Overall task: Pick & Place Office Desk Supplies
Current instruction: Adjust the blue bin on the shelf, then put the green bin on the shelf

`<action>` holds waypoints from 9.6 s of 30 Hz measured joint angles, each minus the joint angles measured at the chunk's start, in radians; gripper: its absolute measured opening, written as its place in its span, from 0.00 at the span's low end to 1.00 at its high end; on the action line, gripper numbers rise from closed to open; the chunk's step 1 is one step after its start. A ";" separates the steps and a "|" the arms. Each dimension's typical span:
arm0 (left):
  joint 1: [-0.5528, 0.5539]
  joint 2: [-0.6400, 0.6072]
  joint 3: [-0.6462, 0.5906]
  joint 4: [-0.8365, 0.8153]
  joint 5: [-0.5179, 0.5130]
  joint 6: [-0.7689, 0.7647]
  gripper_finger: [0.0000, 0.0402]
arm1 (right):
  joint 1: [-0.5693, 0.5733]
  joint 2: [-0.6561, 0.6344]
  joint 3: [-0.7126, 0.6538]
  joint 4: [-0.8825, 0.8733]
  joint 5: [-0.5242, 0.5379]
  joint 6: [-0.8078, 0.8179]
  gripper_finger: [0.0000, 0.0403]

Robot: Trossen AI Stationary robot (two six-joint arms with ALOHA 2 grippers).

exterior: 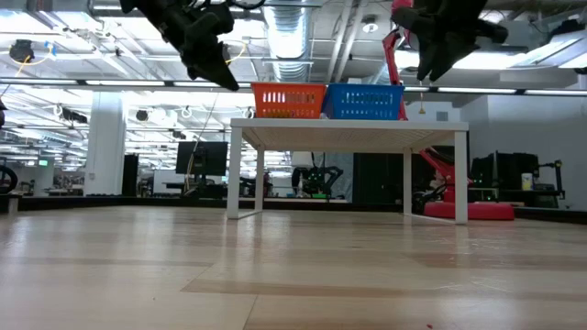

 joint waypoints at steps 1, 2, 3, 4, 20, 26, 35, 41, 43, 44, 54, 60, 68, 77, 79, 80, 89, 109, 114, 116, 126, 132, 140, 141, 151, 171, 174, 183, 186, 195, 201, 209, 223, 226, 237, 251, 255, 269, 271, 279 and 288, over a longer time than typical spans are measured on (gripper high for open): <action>0.000 0.001 -0.007 0.011 0.000 0.000 0.00 | -0.031 -0.006 0.000 0.029 -0.018 -0.033 0.28; 0.000 0.001 -0.013 0.011 0.000 -0.001 0.00 | -0.061 -0.006 0.001 0.050 -0.043 -0.062 0.28; 0.000 0.001 -0.016 0.006 0.000 -0.002 0.00 | -0.093 -0.002 0.001 0.066 -0.070 -0.090 0.28; 0.000 0.001 -0.016 0.002 0.000 -0.002 0.00 | -0.125 0.002 0.000 0.078 -0.098 -0.116 0.28; -0.014 -0.001 -0.016 -0.004 0.000 0.001 0.00 | -0.360 0.136 -0.002 0.248 -0.347 -0.348 0.28; -0.015 -0.001 -0.016 -0.008 0.000 0.005 0.00 | -0.342 0.147 0.001 0.302 -0.353 -0.355 0.28; -0.014 -0.001 -0.016 -0.006 0.000 0.005 0.00 | -0.289 0.147 0.000 0.299 -0.370 -0.338 0.28; -0.014 -0.001 -0.016 -0.006 0.000 0.005 0.00 | -0.265 0.147 0.000 0.294 -0.369 -0.331 0.28; -0.014 -0.001 -0.016 -0.006 0.000 0.005 0.00 | -0.267 0.147 0.000 0.280 -0.361 -0.331 0.28; -0.014 -0.001 -0.016 -0.006 0.000 0.005 0.00 | -0.268 0.147 0.000 0.272 -0.348 -0.331 0.28; -0.014 -0.001 -0.015 -0.007 -0.019 0.007 0.00 | -0.309 0.106 0.001 0.172 -0.291 -0.309 0.28; -0.014 0.000 -0.015 -0.014 -0.026 0.008 0.00 | -0.230 0.079 -0.002 0.043 -0.345 -0.249 0.28; -0.014 -0.011 -0.015 -0.146 0.040 0.028 0.00 | 0.030 0.011 0.000 -0.038 -0.423 -0.084 0.28; -0.078 -0.063 -0.014 -0.298 0.232 0.002 0.00 | 0.431 0.020 0.000 0.043 -0.467 0.241 0.28; -0.112 -0.068 -0.014 -0.314 0.246 -0.009 0.00 | 0.514 0.042 0.000 0.062 -0.481 0.327 0.28; -0.133 -0.067 -0.014 -0.312 0.246 -0.021 0.00 | 0.550 0.055 0.000 0.074 -0.487 0.368 0.28; -0.293 -0.067 -0.015 -0.285 0.248 -0.053 0.00 | 0.791 0.209 0.000 0.082 -0.688 0.724 0.28; -0.402 -0.067 -0.015 -0.214 0.228 -0.071 0.00 | 0.969 0.346 0.000 0.208 -0.816 1.091 0.28; -0.402 -0.067 -0.015 -0.208 0.228 -0.071 0.00 | 0.947 0.411 0.000 0.290 -0.842 1.071 0.28; -0.402 -0.067 -0.015 -0.208 0.228 -0.071 0.00 | 0.950 0.433 0.000 0.308 -0.847 1.071 0.28; -0.402 -0.067 -0.015 -0.208 0.228 -0.071 0.00 | 0.956 0.475 0.000 0.369 -0.865 1.082 0.28; -0.401 -0.067 -0.015 -0.206 0.229 -0.070 0.00 | 0.945 0.476 0.000 0.368 -0.838 1.083 0.28; -0.401 -0.067 -0.015 -0.206 0.229 -0.070 0.00 | 0.918 0.491 0.000 0.374 -0.841 1.076 0.28; -0.401 -0.067 -0.015 -0.206 0.229 -0.070 0.00 | 0.915 0.494 0.000 0.377 -0.846 1.073 0.28; -0.401 -0.067 -0.015 -0.206 0.229 -0.070 0.00 | 0.910 0.500 0.000 0.386 -0.871 1.060 0.28; -0.401 -0.067 -0.015 -0.201 0.229 -0.070 0.00 | 0.909 0.484 0.007 0.293 -0.920 1.032 0.28; -0.401 -0.067 -0.015 -0.201 0.229 -0.070 0.00 | 0.909 0.481 0.029 0.243 -0.919 1.032 0.28; -0.401 -0.067 -0.015 -0.201 0.229 -0.070 0.00 | 0.909 0.490 0.030 0.255 -0.915 1.048 0.28; -0.401 -0.067 -0.015 -0.201 0.229 -0.070 0.00 | 0.911 0.490 0.030 0.244 -0.915 1.056 0.28; -0.401 -0.067 -0.015 -0.202 0.229 -0.070 0.00 | 0.911 0.490 0.030 0.247 -0.893 1.060 0.28; -0.401 -0.067 -0.015 -0.202 0.229 -0.070 0.00 | 0.916 0.490 0.030 0.237 -0.891 1.060 0.28; -0.401 -0.067 -0.015 -0.202 0.229 -0.070 0.00 | 0.937 0.488 0.029 0.210 -0.894 1.082 0.28; -0.403 -0.067 -0.015 -0.202 0.229 -0.070 0.00 | 0.917 0.489 0.030 0.208 -0.893 1.094 0.35; -0.412 -0.067 -0.015 -0.202 0.229 -0.070 0.00 | 0.917 0.489 0.030 0.211 -0.893 1.097 0.36; -0.448 -0.067 -0.015 -0.202 0.224 -0.070 0.00 | 0.929 0.489 0.011 0.254 -0.888 1.100 0.35; -0.447 -0.067 -0.015 -0.202 0.215 -0.070 0.00 | 0.936 0.522 0.011 0.306 -0.898 1.093 0.35; -0.447 -0.067 -0.015 -0.202 0.215 -0.070 0.00 | 0.929 0.542 0.012 0.343 -0.896 1.089 0.35; -0.447 -0.067 -0.015 -0.202 0.214 -0.070 0.00 | 0.929 0.555 0.012 0.347 -0.896 1.084 0.24; -0.447 -0.067 -0.015 -0.202 0.214 -0.070 0.00 | 0.929 0.555 0.012 0.343 -0.896 1.075 0.19; -0.447 -0.067 -0.015 -0.202 0.214 -0.070 0.00 | 0.929 0.555 0.012 0.316 -0.896 1.045 0.02; -0.447 -0.067 -0.015 -0.202 0.214 -0.070 0.00 | 0.895 0.555 0.015 0.285 -0.895 0.921 0.01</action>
